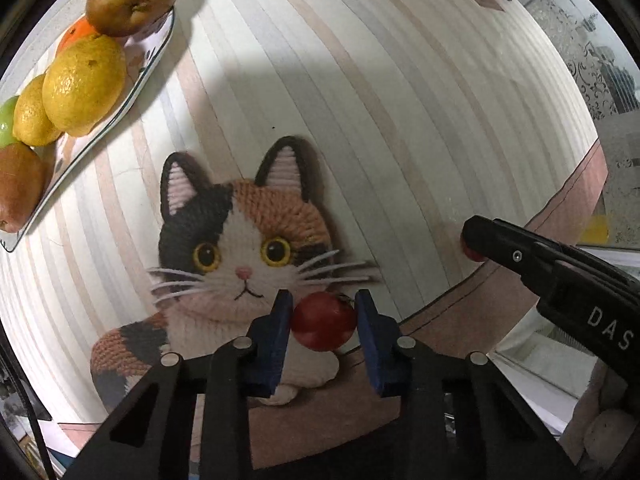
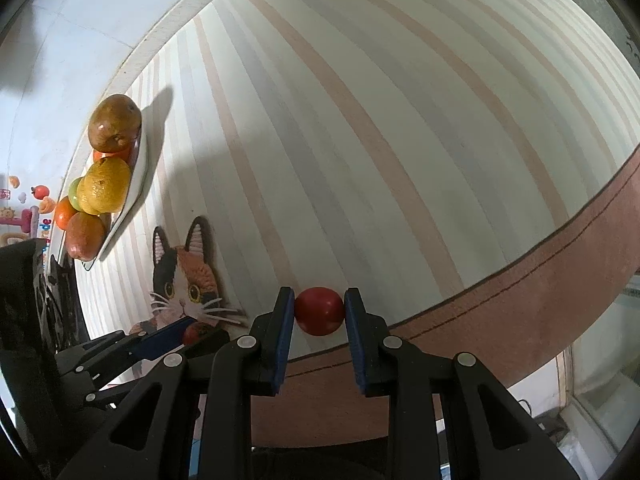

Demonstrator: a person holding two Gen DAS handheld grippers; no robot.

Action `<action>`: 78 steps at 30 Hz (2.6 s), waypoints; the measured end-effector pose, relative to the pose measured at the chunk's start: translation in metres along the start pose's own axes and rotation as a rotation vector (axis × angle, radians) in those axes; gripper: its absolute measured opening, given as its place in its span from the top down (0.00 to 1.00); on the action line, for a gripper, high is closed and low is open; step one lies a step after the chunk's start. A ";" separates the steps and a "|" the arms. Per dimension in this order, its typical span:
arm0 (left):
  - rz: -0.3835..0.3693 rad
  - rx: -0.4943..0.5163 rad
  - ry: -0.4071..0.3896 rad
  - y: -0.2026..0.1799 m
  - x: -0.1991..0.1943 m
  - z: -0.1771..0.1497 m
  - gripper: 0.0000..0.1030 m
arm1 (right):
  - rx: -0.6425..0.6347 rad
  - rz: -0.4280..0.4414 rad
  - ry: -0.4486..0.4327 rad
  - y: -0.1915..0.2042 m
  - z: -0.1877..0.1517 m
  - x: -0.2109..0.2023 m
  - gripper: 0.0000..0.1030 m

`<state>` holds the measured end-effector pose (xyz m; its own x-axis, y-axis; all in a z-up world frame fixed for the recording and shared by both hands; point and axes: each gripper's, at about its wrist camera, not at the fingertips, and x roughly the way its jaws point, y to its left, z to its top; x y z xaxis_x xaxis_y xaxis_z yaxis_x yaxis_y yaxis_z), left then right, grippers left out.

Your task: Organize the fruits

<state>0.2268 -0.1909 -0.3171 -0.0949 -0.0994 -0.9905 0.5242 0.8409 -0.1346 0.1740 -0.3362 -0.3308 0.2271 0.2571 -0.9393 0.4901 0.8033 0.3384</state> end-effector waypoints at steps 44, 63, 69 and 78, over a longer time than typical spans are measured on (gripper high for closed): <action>-0.262 -0.734 -0.281 0.315 -0.088 -0.026 0.72 | -0.523 0.007 -0.010 0.289 0.034 0.079 0.73; -0.138 -0.741 -0.285 0.315 -0.091 -0.026 0.34 | -0.484 -0.014 -0.032 0.274 0.027 0.052 0.20; 0.035 -0.667 -0.296 0.294 -0.110 -0.042 0.08 | -0.488 -0.095 -0.100 0.256 0.021 0.012 0.09; 0.157 -0.619 -0.366 0.258 -0.142 -0.065 0.05 | -0.513 -0.137 -0.202 0.245 0.020 -0.037 0.05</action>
<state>0.3209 0.0750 -0.2094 0.2873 -0.0335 -0.9573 -0.0759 0.9954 -0.0576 0.3028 -0.1597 -0.2115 0.3716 0.0649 -0.9261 0.0661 0.9932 0.0962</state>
